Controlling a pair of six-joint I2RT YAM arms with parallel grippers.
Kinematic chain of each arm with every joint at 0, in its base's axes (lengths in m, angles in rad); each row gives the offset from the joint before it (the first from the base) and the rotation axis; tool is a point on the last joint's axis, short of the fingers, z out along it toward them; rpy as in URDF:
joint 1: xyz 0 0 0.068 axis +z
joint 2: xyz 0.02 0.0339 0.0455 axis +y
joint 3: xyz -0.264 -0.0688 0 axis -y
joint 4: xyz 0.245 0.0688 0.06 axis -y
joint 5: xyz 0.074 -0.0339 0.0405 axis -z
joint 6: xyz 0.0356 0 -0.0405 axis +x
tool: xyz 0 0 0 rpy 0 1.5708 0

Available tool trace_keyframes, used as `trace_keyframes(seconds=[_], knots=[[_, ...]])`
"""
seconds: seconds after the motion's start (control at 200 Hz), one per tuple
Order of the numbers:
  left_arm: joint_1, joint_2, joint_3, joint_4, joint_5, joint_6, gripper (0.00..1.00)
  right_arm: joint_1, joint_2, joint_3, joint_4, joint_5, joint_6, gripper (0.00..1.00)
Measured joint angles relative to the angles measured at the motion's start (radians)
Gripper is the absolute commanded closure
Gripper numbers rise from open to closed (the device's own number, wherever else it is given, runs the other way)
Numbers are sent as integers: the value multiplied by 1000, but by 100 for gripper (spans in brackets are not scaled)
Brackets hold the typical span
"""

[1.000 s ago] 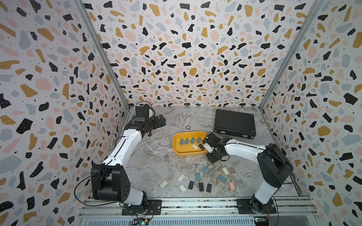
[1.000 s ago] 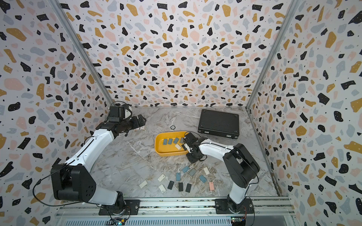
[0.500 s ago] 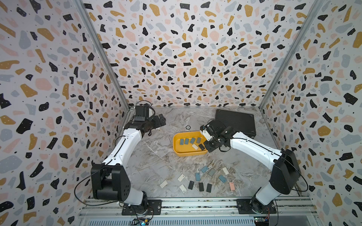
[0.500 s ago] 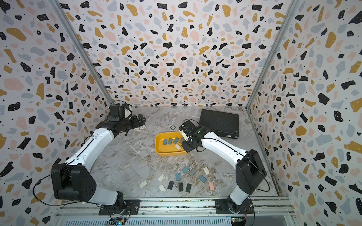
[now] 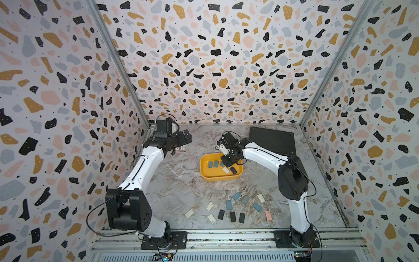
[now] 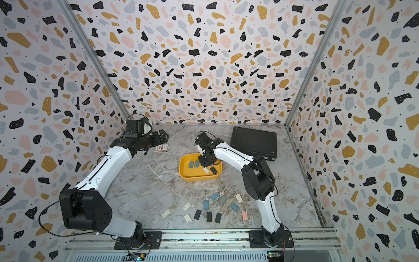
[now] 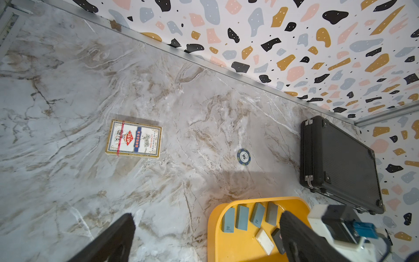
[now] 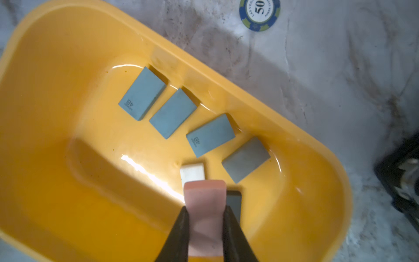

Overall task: Put the eraser in the storage box
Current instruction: Place the eraser in the storage box.

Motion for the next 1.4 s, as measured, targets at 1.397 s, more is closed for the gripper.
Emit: trace_keyframes(seconds=[1.397], knots=[[0,-63,0,-62,-19,17,1,109,380,502,-70,27,31,73]])
